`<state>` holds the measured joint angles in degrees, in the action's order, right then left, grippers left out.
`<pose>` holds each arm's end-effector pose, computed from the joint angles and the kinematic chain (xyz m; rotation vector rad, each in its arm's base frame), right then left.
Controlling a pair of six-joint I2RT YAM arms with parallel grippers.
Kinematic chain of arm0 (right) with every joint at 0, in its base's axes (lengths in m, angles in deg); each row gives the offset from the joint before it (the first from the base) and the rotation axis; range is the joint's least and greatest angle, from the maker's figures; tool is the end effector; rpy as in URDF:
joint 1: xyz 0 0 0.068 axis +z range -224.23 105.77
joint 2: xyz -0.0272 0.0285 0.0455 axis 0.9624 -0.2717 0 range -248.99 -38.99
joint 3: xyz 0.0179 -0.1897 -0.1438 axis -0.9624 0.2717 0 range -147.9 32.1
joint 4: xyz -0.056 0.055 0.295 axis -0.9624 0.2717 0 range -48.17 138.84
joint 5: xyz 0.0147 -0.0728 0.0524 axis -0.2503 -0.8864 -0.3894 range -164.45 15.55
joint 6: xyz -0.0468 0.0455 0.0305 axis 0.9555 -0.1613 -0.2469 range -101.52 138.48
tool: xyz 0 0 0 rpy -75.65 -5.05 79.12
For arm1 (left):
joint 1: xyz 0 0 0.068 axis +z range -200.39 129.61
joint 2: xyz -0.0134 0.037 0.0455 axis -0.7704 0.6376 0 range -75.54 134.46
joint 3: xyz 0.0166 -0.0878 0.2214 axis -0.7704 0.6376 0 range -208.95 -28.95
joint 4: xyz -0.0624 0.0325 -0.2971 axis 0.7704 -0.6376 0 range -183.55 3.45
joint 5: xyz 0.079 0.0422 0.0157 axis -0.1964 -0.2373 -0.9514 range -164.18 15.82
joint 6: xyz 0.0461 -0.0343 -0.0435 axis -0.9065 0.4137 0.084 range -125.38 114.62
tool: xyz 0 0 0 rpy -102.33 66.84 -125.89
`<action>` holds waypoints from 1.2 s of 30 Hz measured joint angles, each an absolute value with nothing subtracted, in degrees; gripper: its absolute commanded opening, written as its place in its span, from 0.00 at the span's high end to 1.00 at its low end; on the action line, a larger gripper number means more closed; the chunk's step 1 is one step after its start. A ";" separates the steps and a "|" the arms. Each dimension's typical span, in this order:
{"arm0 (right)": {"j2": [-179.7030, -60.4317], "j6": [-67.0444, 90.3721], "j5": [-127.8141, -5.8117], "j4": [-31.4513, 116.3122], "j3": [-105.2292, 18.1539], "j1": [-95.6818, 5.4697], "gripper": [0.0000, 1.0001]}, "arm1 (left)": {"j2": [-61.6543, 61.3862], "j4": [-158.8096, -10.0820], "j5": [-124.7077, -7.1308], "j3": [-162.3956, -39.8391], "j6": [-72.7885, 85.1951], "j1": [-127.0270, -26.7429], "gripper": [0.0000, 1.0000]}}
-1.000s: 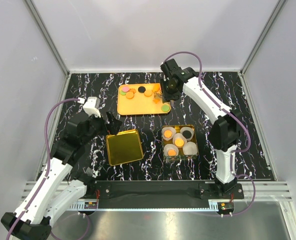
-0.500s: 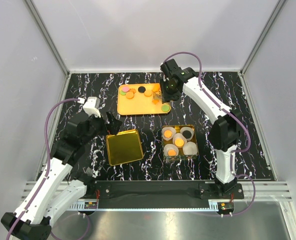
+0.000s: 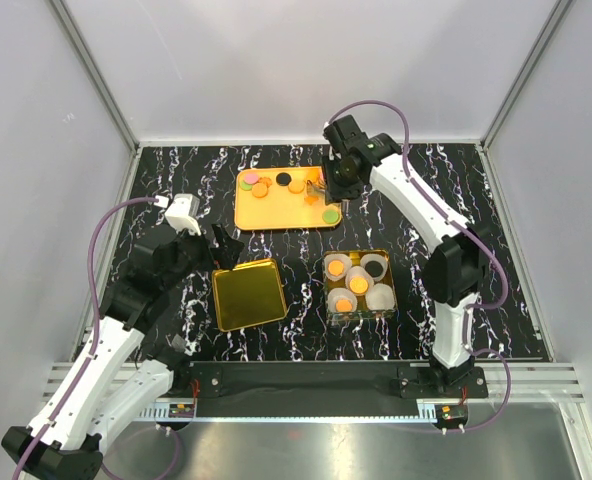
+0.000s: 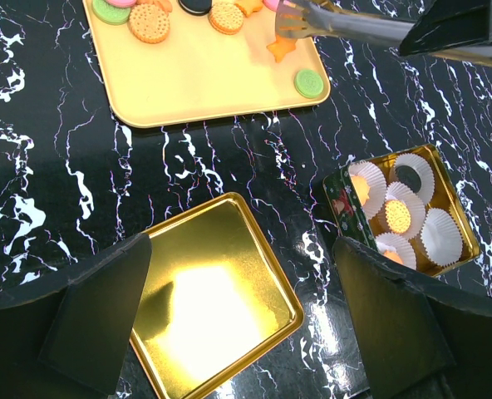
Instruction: Pack the cookies
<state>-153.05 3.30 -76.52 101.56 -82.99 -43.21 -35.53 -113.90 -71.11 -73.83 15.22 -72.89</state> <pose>0.4062 0.2419 0.2732 -0.3474 2.5917 0.2440 0.2329 -0.1000 0.2940 0.0691 2.0016 -0.5416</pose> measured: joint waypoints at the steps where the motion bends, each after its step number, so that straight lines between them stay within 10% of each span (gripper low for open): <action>1: -152.44 3.28 -76.52 101.65 -82.95 -43.21 0.70 | -35.53 -113.90 -71.11 -73.83 15.22 -72.89 0.01; 36: -113.44 0.76 -72.61 119.04 -59.34 -43.27 0.68 | -35.53 -113.90 -70.98 -73.83 15.22 -72.78 0.01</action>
<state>-113.44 0.76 -72.61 119.04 -59.34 -43.27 -35.53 -113.90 -70.98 -73.83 15.22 -72.78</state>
